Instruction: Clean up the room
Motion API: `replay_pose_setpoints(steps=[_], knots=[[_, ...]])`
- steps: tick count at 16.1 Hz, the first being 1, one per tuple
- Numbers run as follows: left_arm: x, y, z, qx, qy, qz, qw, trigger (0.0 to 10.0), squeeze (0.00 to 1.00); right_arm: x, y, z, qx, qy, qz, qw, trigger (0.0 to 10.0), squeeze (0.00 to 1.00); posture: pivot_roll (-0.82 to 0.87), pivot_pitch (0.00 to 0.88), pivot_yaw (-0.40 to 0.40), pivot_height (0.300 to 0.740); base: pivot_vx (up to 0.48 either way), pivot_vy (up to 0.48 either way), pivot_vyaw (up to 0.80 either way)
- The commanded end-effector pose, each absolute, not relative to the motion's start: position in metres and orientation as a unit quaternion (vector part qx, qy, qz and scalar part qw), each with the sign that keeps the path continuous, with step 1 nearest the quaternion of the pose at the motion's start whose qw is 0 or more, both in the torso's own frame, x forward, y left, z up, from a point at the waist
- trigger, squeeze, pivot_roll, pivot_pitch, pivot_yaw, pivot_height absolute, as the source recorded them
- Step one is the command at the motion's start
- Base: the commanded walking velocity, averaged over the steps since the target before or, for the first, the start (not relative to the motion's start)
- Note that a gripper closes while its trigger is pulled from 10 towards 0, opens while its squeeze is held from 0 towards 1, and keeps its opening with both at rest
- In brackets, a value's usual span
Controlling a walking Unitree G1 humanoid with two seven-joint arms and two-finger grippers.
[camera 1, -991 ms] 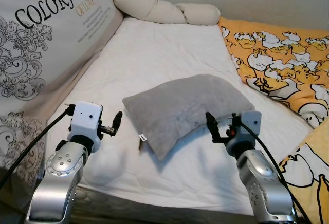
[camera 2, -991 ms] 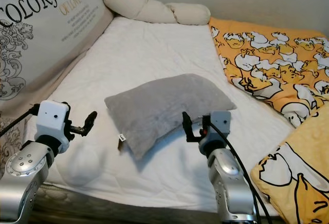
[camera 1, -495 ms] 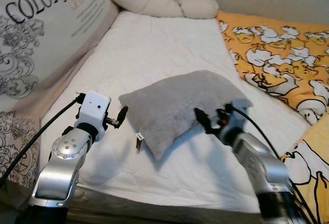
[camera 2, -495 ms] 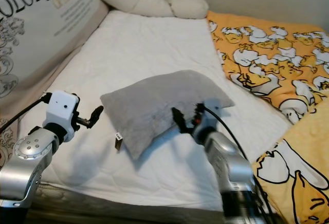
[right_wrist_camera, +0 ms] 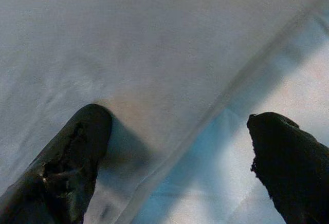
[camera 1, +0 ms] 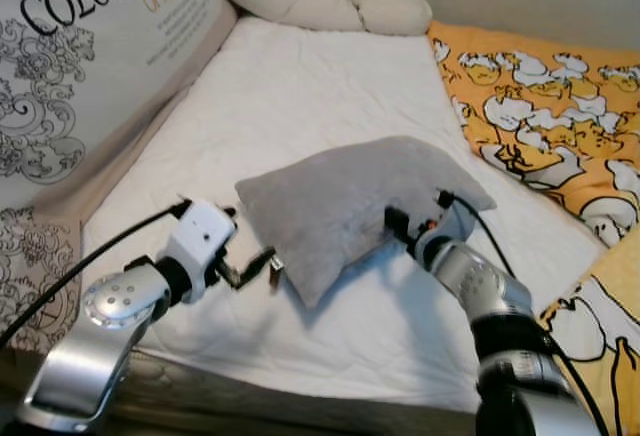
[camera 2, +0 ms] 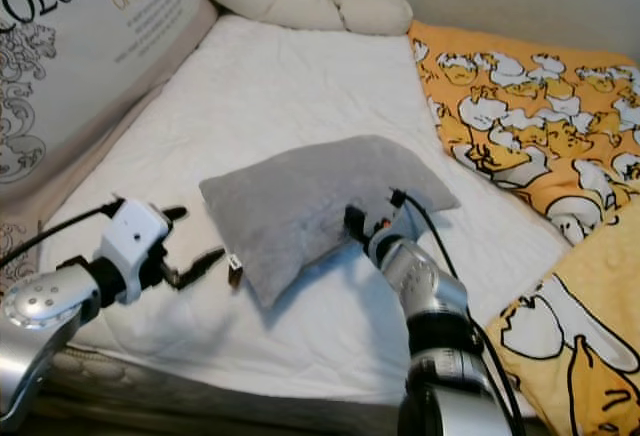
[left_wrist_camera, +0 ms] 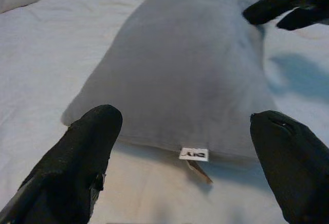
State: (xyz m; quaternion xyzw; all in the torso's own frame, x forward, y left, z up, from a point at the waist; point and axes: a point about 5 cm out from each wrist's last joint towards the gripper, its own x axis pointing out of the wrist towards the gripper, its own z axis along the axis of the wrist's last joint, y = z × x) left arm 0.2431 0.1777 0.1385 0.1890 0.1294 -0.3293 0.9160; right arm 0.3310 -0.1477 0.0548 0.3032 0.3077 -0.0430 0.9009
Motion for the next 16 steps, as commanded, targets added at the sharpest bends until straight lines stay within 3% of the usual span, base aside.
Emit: replay_pose_setpoints(steps=[1, 5, 9, 10, 11, 12, 13, 16], knots=[[0.241, 0.175, 0.140, 0.188, 0.132, -0.346, 0.910, 10.0, 0.00, 0.334, -0.151, 0.056, 0.314, 0.305, -0.059, 0.897, 10.0, 1.00, 0.05, 0.000, -0.081, 0.740, 0.000, 0.000, 0.00], [0.239, 0.178, 0.140, 0.199, 0.153, -0.367, 0.896, 10.0, 0.00, 0.353, -0.131, 0.067, 0.447, 0.283, -0.031, 0.848, 10.0, 1.00, 0.07, 0.000, -0.063, 0.740, 0.000, 0.000, 0.00], [0.232, 0.187, 0.138, 0.215, 0.179, -0.371, 0.886, 10.0, 0.00, 0.361, -0.118, 0.072, 0.508, 0.270, -0.019, 0.818, 10.0, 1.00, 0.08, 0.000, -0.058, 0.740, 0.000, 0.000, 0.00], [0.231, 0.187, 0.138, 0.215, 0.181, -0.371, 0.885, 10.0, 0.00, 0.358, -0.116, 0.066, 0.492, 0.286, -0.026, 0.822, 10.0, 0.91, 0.09, 0.000, -0.059, 0.740, 0.000, 0.000, 0.00], [0.231, 0.187, 0.138, 0.216, 0.181, -0.372, 0.885, 10.0, 0.00, 0.354, -0.116, 0.059, 0.492, 0.301, -0.045, 0.816, 10.0, 0.00, 0.10, 0.000, -0.064, 0.740, 0.000, 0.000, 0.00], [0.230, 0.186, 0.139, 0.216, 0.181, -0.372, 0.885, 10.0, 0.00, 0.353, -0.116, 0.056, 0.506, 0.306, -0.061, 0.804, 5.5, 0.00, 0.10, 0.000, -0.064, 0.740, 0.000, 0.000, 0.00], [0.230, 0.186, 0.139, 0.216, 0.181, -0.372, 0.884, 10.0, 0.00, 0.351, -0.115, 0.054, 0.501, 0.311, -0.064, 0.805, 0.0, 0.00, 0.10, 0.000, -0.066, 0.740, 0.000, 0.000, 0.00], [0.229, 0.186, 0.139, 0.217, 0.183, -0.371, 0.884, 10.0, 0.00, 0.348, -0.110, 0.049, 0.486, 0.321, -0.054, 0.811, 0.0, 0.00, 0.10, 0.000, -0.067, 0.740, 0.000, 0.000, 0.00]])
